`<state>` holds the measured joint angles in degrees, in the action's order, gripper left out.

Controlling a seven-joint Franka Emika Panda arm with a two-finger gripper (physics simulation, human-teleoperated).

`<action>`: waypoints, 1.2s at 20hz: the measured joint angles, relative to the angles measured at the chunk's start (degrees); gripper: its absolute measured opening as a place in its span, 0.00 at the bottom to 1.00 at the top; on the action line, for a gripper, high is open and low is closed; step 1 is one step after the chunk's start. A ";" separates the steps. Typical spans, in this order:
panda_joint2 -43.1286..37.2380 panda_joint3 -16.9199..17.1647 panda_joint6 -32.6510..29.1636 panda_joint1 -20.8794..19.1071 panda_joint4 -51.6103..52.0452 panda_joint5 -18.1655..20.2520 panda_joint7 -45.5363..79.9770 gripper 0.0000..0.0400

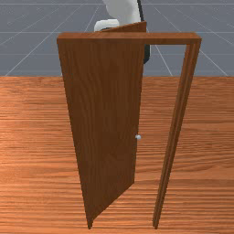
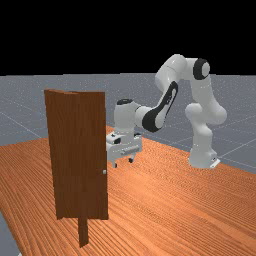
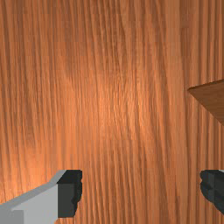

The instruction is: Close the door

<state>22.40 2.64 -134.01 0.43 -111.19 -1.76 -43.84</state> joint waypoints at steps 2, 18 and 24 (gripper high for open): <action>-9.92 0.34 -4.96 0.10 -15.00 -0.89 0.43 0.37; 9.53 1.09 -38.81 -0.49 -21.35 -2.75 3.35 1.00; 23.94 14.11 -59.42 13.71 -5.87 6.02 5.97 1.00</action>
<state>46.34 16.75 -193.43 14.14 -117.06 4.26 -37.86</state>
